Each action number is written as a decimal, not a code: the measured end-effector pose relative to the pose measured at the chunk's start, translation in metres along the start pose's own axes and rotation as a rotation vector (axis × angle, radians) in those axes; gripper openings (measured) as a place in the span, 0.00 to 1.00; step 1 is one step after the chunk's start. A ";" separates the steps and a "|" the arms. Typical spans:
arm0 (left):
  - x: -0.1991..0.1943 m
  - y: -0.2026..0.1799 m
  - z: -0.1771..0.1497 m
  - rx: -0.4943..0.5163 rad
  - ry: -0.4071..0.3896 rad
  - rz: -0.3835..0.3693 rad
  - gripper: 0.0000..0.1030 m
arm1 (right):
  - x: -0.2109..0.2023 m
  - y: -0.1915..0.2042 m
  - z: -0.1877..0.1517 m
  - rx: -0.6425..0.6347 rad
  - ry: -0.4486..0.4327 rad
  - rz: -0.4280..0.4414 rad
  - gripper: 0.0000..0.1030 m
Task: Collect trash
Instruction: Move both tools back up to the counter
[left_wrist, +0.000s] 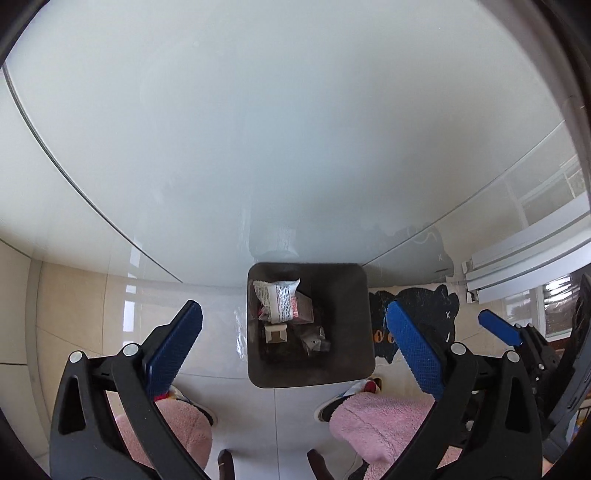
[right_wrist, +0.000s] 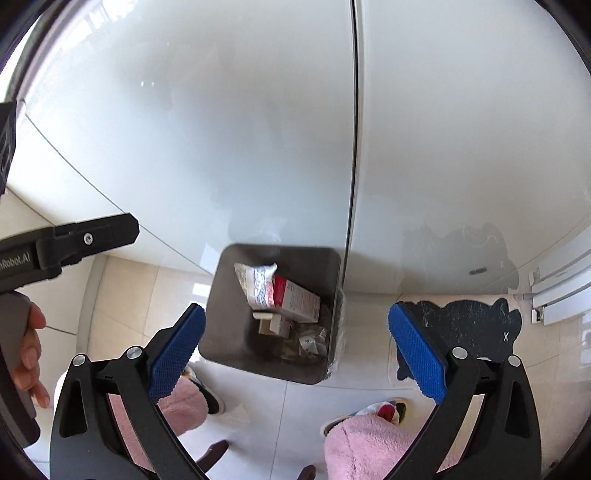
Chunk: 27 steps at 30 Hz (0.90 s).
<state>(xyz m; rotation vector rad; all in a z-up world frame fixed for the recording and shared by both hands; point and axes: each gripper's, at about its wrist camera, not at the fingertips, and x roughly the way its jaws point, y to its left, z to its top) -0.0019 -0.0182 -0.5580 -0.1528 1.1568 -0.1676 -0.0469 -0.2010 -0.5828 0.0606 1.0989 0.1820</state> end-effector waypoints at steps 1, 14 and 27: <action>-0.017 -0.002 0.003 0.005 -0.036 -0.004 0.92 | -0.016 0.002 0.006 -0.008 -0.033 0.006 0.97; -0.209 -0.035 0.078 0.108 -0.386 -0.030 0.92 | -0.203 0.031 0.095 -0.119 -0.476 -0.018 0.97; -0.198 -0.014 0.208 0.027 -0.368 0.047 0.92 | -0.197 0.023 0.220 -0.127 -0.466 -0.026 0.85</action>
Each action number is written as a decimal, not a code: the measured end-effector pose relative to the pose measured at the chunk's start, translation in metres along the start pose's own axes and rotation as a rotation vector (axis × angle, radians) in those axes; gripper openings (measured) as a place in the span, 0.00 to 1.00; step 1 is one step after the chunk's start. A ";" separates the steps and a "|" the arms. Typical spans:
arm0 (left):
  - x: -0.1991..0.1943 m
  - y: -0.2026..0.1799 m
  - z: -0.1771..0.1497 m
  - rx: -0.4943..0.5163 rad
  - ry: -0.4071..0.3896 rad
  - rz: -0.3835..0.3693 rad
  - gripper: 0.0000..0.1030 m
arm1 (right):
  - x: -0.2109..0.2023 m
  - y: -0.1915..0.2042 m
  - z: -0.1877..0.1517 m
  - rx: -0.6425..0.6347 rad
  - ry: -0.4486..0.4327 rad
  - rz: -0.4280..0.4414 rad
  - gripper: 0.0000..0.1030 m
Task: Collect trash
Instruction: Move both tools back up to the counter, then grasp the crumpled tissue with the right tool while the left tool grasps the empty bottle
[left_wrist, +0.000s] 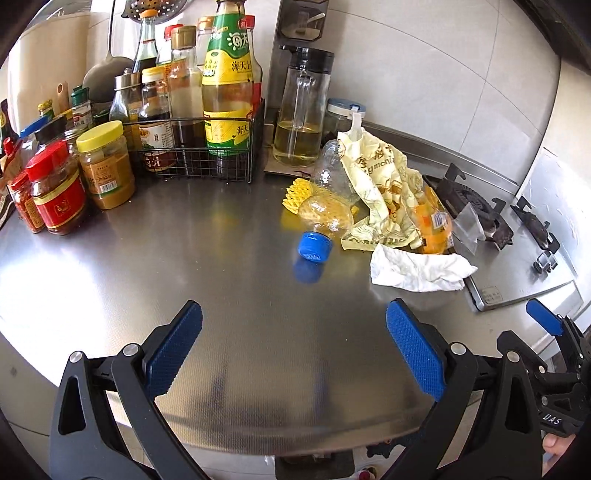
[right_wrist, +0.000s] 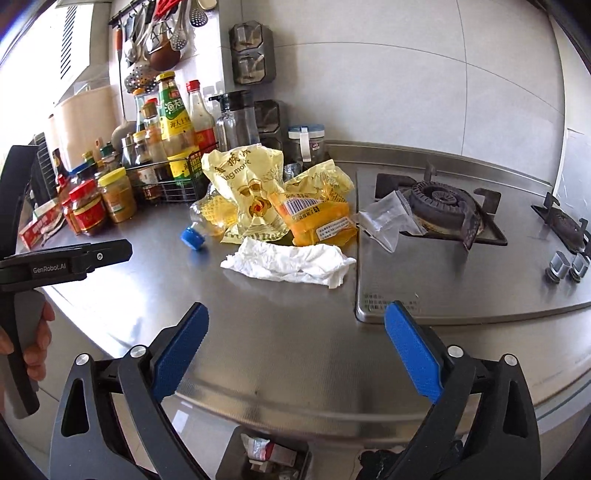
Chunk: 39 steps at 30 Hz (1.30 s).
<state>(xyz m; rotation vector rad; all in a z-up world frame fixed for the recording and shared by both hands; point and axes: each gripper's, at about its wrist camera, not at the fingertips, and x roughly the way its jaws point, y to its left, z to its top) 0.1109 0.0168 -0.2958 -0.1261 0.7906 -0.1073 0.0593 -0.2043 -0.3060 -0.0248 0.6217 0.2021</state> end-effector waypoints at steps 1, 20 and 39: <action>0.009 0.001 0.004 -0.002 0.006 0.002 0.92 | 0.010 0.002 0.003 -0.009 0.015 -0.001 0.76; 0.100 0.005 0.032 0.053 0.098 0.031 0.76 | 0.098 0.008 0.021 -0.059 0.148 -0.016 0.55; 0.090 -0.003 0.027 0.124 0.057 0.004 0.00 | 0.099 0.006 0.020 -0.036 0.174 -0.010 0.04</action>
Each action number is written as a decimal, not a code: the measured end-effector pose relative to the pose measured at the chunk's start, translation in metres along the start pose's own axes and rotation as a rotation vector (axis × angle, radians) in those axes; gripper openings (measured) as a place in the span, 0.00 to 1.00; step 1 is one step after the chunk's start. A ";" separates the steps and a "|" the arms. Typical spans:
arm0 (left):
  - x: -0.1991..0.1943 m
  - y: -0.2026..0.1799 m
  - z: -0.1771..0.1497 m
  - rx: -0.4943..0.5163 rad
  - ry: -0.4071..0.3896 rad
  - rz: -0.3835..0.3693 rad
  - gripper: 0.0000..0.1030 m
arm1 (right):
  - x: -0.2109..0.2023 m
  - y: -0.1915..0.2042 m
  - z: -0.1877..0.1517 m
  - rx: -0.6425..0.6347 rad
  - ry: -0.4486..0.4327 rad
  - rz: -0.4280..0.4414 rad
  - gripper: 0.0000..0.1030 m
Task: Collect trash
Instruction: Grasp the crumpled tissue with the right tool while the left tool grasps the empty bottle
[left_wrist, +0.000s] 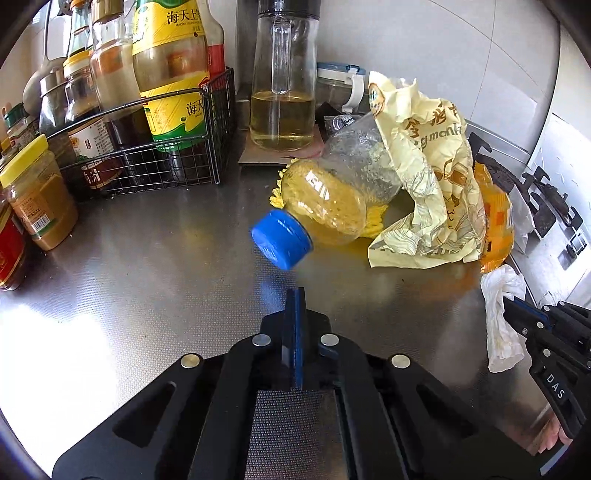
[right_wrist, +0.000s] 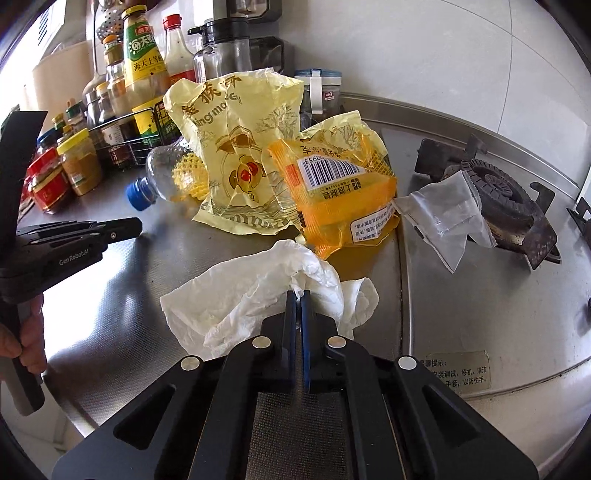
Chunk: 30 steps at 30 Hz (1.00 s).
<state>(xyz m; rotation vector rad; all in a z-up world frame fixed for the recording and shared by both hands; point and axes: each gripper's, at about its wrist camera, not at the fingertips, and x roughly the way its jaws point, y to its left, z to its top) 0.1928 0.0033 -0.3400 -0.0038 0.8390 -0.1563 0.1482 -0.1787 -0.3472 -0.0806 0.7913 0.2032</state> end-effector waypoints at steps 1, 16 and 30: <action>-0.002 0.000 0.000 0.005 -0.001 0.000 0.00 | -0.001 0.000 -0.001 -0.001 0.000 -0.001 0.04; 0.003 -0.007 0.028 0.160 -0.085 0.060 0.71 | 0.003 -0.002 0.002 0.019 0.000 0.035 0.04; 0.012 -0.024 0.027 0.235 -0.005 -0.090 0.48 | 0.003 -0.004 0.001 0.045 0.004 0.059 0.04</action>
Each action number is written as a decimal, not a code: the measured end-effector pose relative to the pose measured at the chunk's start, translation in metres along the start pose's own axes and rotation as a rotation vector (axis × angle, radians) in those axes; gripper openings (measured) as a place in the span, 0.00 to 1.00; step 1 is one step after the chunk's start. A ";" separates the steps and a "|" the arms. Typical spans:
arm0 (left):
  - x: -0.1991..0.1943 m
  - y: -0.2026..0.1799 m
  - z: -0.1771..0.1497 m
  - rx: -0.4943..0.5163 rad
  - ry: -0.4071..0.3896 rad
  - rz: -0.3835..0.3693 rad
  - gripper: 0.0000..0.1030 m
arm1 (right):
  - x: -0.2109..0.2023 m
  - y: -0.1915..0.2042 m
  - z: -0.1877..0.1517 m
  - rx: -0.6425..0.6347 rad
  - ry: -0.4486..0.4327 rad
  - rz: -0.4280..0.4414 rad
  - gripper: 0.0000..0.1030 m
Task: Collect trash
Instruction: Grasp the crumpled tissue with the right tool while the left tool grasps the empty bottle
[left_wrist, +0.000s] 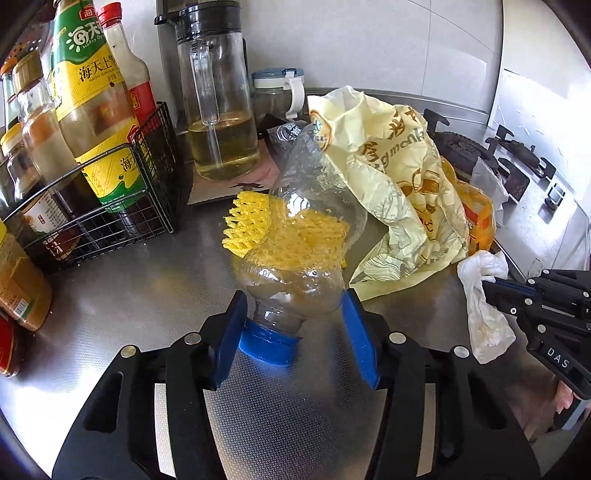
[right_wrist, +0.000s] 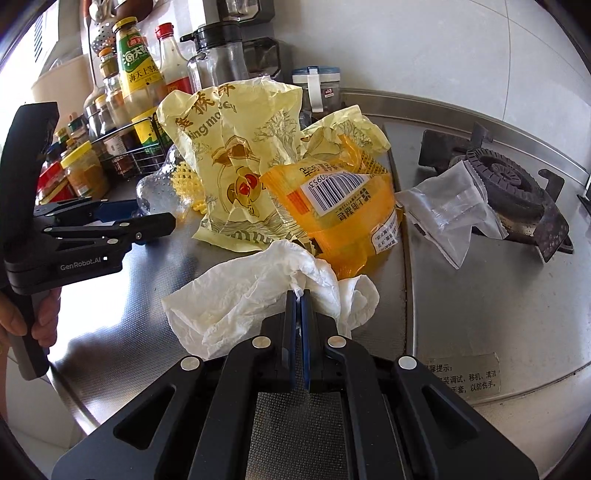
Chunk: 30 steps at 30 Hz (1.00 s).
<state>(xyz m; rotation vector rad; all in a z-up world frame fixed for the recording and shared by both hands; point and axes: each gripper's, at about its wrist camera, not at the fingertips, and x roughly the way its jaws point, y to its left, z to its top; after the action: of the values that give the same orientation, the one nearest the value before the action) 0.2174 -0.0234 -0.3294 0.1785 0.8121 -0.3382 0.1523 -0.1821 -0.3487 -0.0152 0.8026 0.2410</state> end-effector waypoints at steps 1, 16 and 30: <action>-0.001 -0.003 -0.001 0.015 0.002 0.001 0.47 | 0.000 0.000 0.000 -0.001 0.000 -0.002 0.04; -0.028 -0.010 -0.028 0.010 0.000 -0.002 0.29 | -0.012 0.003 -0.006 0.032 -0.029 -0.022 0.04; -0.115 -0.013 -0.049 -0.021 -0.077 0.078 0.29 | -0.078 0.022 -0.008 0.001 -0.099 -0.034 0.04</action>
<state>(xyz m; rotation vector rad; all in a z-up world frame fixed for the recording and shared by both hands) 0.1060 0.0043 -0.2785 0.1760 0.7307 -0.2610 0.0892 -0.1774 -0.2971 -0.0165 0.7035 0.2074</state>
